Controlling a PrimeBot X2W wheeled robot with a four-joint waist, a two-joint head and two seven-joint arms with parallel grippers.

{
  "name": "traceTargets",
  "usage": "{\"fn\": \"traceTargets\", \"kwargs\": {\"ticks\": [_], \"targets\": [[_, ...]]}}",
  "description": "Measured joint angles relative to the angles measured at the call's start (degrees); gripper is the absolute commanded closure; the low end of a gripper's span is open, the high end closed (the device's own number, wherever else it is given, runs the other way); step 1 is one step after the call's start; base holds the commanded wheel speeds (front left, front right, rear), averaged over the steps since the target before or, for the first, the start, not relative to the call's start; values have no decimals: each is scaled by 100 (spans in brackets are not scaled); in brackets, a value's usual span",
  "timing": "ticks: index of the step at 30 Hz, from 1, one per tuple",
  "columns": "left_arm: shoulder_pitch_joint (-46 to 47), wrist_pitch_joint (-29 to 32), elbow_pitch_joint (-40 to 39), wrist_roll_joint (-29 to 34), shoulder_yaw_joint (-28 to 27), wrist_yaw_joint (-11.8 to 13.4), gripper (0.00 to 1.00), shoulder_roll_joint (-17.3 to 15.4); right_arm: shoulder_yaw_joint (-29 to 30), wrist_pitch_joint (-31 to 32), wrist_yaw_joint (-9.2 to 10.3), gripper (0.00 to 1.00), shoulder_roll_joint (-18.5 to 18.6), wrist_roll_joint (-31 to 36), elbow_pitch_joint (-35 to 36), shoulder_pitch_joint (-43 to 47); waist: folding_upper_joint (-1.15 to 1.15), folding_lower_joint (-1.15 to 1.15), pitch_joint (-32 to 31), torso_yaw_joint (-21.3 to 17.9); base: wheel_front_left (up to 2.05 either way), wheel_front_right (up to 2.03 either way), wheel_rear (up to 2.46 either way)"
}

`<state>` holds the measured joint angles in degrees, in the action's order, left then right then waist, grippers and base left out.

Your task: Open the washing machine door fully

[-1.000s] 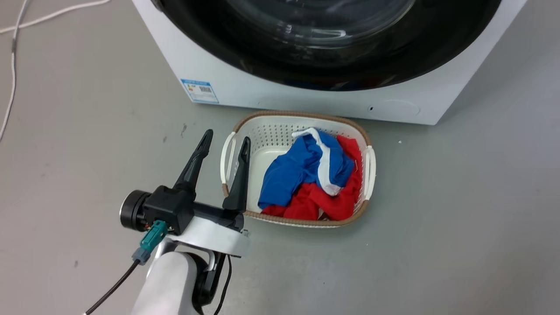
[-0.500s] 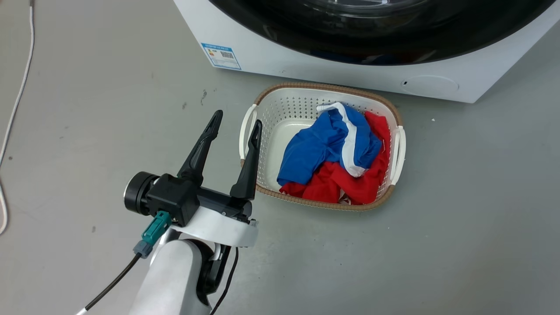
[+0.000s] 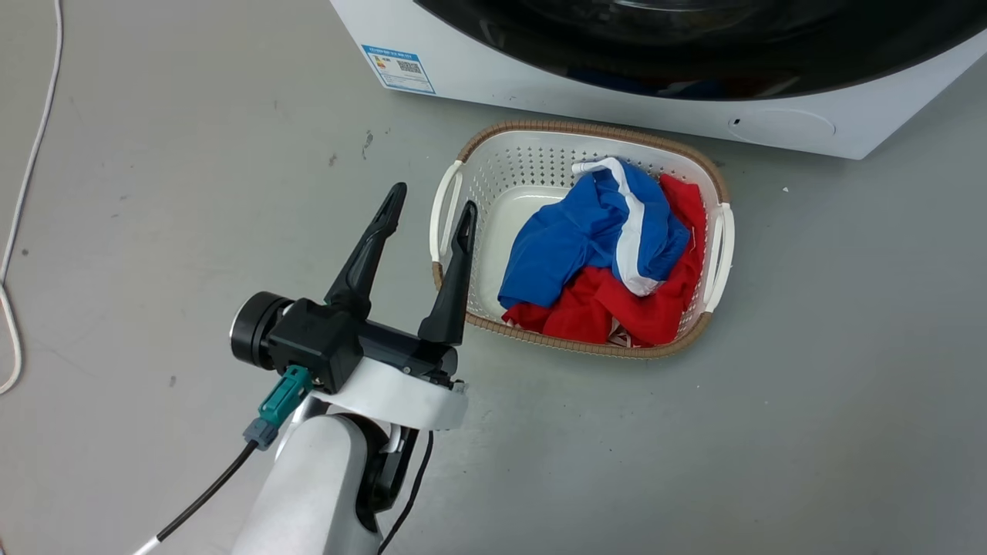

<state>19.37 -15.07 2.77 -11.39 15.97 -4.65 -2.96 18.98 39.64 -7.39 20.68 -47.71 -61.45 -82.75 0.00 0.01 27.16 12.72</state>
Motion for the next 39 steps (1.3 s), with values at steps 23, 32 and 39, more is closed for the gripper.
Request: {"fn": "traceTargets", "kwargs": {"ticks": [23,32,39], "targets": [[-431,0,431,-104,-89,-88,0,3,-470,2147,-2,100,-494,-51,1204,1802,0,-1,-1117,-279,0,0,0],[-750,0,710,-15,-158,-147,0,-2,-791,2908,-3,100,-1144,-176,2459,3056,0,-1,-1718,-399,0,0,0],[-973,0,903,64,-221,-186,0,-57,-900,3237,-3,100,-1559,-243,3264,3845,0,-1,-2131,-428,0,0,0]]}}
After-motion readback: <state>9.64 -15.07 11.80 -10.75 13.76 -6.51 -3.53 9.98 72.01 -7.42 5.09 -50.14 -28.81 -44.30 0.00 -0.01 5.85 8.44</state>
